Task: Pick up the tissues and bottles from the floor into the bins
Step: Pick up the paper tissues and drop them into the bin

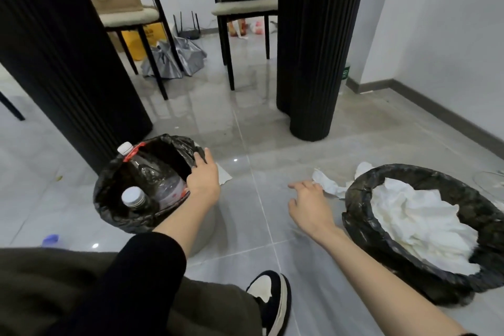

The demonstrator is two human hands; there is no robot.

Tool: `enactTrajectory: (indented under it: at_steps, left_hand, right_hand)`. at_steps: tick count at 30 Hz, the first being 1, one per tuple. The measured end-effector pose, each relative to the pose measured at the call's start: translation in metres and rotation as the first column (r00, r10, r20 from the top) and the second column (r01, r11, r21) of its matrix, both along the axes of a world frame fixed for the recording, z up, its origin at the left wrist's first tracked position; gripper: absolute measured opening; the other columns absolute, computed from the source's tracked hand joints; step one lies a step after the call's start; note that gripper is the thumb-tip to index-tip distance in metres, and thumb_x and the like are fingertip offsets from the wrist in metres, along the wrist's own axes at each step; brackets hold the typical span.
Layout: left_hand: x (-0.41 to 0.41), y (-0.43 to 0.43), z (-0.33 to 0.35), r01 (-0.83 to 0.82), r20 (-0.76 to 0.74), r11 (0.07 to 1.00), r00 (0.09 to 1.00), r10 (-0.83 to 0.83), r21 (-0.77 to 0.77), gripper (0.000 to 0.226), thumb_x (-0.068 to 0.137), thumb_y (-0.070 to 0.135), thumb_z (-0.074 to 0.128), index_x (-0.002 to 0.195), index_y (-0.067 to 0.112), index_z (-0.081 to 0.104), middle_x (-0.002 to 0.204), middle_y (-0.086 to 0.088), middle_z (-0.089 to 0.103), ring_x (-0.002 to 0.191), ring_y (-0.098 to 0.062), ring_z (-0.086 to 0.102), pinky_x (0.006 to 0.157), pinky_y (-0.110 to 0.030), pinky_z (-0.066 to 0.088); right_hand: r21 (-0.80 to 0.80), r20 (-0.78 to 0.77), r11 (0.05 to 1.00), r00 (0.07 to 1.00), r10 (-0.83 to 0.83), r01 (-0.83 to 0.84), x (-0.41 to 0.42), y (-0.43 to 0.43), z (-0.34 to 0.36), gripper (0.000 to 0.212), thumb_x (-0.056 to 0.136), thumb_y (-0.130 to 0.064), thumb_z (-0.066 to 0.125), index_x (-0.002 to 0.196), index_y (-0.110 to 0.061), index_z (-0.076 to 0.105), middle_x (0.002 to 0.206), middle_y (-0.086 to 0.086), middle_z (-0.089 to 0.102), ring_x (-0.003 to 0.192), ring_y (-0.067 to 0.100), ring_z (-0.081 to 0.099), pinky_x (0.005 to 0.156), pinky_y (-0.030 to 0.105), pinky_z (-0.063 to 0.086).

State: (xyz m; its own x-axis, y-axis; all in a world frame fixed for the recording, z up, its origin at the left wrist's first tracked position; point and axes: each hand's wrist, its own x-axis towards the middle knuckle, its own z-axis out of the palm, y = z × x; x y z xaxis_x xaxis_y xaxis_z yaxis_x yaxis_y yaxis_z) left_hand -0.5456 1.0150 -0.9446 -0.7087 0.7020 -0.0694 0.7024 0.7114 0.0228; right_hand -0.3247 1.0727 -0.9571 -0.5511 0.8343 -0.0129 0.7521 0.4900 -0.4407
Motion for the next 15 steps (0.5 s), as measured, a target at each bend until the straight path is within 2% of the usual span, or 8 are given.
enactTrajectory:
  at_steps: [4, 6, 8, 10, 13, 15]
  left_hand:
    - [-0.021, -0.016, 0.002, -0.077, -0.018, 0.997, 0.997, 0.076, -0.015, 0.098, 0.083, 0.009, 0.065, 0.150, 0.009, -0.007, 0.157, -0.018, 0.001, 0.131, -0.034, 0.038, 0.095, -0.040, 0.043]
    - [-0.030, -0.023, 0.000, -0.114, -0.069, 0.993, 0.991, 0.112, -0.028, 0.092, 0.086, 0.009, 0.060, 0.150, 0.008, -0.007, 0.157, -0.017, -0.003, 0.139, -0.035, 0.024, 0.101, -0.043, 0.039]
    - [-0.033, -0.026, -0.001, -0.133, -0.161, 0.988, 0.980, 0.120, -0.074, 0.082, 0.091, 0.013, 0.052, 0.149, 0.005, -0.005, 0.156, -0.019, -0.012, 0.145, -0.038, 0.002, 0.112, -0.049, 0.024]
    - [-0.032, -0.026, 0.002, -0.151, -0.246, 0.978, 0.963, 0.113, -0.144, 0.074, 0.095, 0.019, 0.046, 0.150, 0.004, -0.001, 0.154, -0.023, -0.019, 0.143, -0.041, -0.011, 0.115, -0.052, 0.008]
    - [-0.032, -0.019, 0.021, -0.079, -0.263, 0.960, 0.965, 0.005, -0.269, 0.075, 0.094, 0.019, 0.045, 0.150, 0.008, -0.003, 0.155, -0.022, -0.014, 0.144, -0.039, -0.013, 0.115, -0.057, 0.001]
    - [-0.035, -0.007, 0.049, 0.057, -0.247, 0.963, 0.961, -0.125, -0.265, 0.074, 0.091, 0.013, 0.047, 0.151, 0.009, 0.004, 0.157, -0.018, 0.004, 0.146, -0.035, -0.002, 0.116, -0.056, 0.005]
  right_hand:
    - [0.006, -0.027, 1.000, 0.999, 0.025, -0.025, -0.009, -0.004, -0.002, 0.044, 0.091, -0.009, 0.042, 0.135, -0.013, 0.048, 0.136, 0.005, 0.048, 0.125, 0.024, 0.039, 0.105, 0.027, 0.031]
    - [0.006, -0.027, 0.999, 0.999, 0.045, -0.045, -0.014, -0.007, -0.003, 0.045, 0.092, -0.009, 0.042, 0.136, -0.013, 0.048, 0.137, 0.004, 0.047, 0.126, 0.023, 0.038, 0.104, 0.027, 0.031]
    - [0.001, -0.015, 0.998, 0.998, 0.059, -0.059, -0.016, -0.009, -0.002, 0.046, 0.092, -0.009, 0.041, 0.137, -0.014, 0.046, 0.139, 0.003, 0.046, 0.128, 0.023, 0.037, 0.104, 0.027, 0.031]
    - [-0.005, -0.012, 0.998, 0.998, 0.068, -0.068, -0.018, -0.010, 0.001, 0.046, 0.092, -0.008, 0.040, 0.138, -0.015, 0.045, 0.140, 0.002, 0.045, 0.129, 0.022, 0.036, 0.104, 0.027, 0.032]
    - [-0.015, -0.024, 0.997, 0.997, 0.076, -0.076, -0.020, -0.011, 0.011, 0.047, 0.092, -0.008, 0.041, 0.138, -0.015, 0.045, 0.140, 0.001, 0.044, 0.129, 0.021, 0.035, 0.104, 0.028, 0.032]
    - [-0.028, -0.039, 0.997, 0.997, 0.072, -0.073, -0.021, -0.010, 0.020, 0.047, 0.092, -0.008, 0.042, 0.138, -0.015, 0.045, 0.140, 0.001, 0.045, 0.131, 0.021, 0.034, 0.104, 0.029, 0.034]
